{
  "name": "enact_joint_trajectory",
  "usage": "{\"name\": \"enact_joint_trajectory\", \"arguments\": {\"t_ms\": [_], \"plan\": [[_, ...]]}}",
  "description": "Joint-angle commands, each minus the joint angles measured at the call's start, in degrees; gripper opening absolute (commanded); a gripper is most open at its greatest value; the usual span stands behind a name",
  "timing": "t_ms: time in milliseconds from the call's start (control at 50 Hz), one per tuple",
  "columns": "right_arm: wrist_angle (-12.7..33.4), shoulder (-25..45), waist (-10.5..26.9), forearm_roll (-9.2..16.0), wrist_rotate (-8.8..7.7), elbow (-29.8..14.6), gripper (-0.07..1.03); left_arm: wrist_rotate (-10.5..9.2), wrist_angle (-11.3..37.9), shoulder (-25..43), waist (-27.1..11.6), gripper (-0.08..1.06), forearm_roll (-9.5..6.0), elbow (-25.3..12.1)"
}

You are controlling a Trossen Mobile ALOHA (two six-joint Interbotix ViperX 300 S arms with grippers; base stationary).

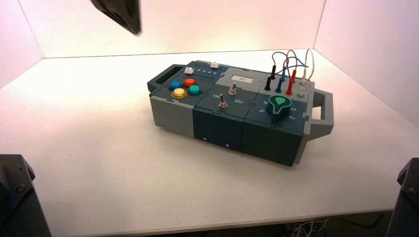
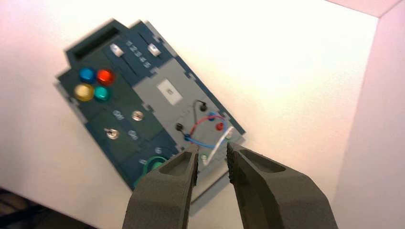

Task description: Push the yellow button with the left gripper.

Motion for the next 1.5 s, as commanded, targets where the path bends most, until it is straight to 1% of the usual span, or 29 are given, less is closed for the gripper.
{"name": "enact_joint_trajectory", "arguments": {"t_ms": [20, 80, 260, 700, 960, 1220, 1500], "plan": [[-2.55, -0.44, -0.35, -1.32, 0.00, 0.97, 0.34, 0.09, -2.64, 3.96, -2.55, -0.03, -0.09, -1.76], [-2.64, -0.62, -0.44, -1.32, 0.18, 1.49, 0.34, 0.09, -3.34, 5.36, -2.99, -0.03, -0.09, -1.85], [-3.87, -1.76, -0.44, -1.41, 0.18, 3.16, 0.34, 0.35, -3.34, 10.63, -3.78, -0.03, -0.09, -3.25], [-3.96, -2.37, -0.44, -1.32, 0.35, 3.69, 0.34, 0.35, -3.60, 17.14, -4.57, -0.03, -0.18, -6.77], [-3.87, -2.37, -0.44, -1.23, 0.44, 3.69, 0.34, 0.35, -3.52, 19.86, -6.15, -0.03, -0.18, -8.00], [-3.87, -2.37, -0.44, -1.32, 0.44, 3.69, 0.34, 0.26, -3.52, 23.55, -6.59, -0.03, -0.09, -8.79], [-3.69, -2.55, -0.44, -1.32, 0.44, 3.52, 0.34, 0.18, -3.60, 23.91, -6.59, -0.03, -0.09, -9.40]]}}
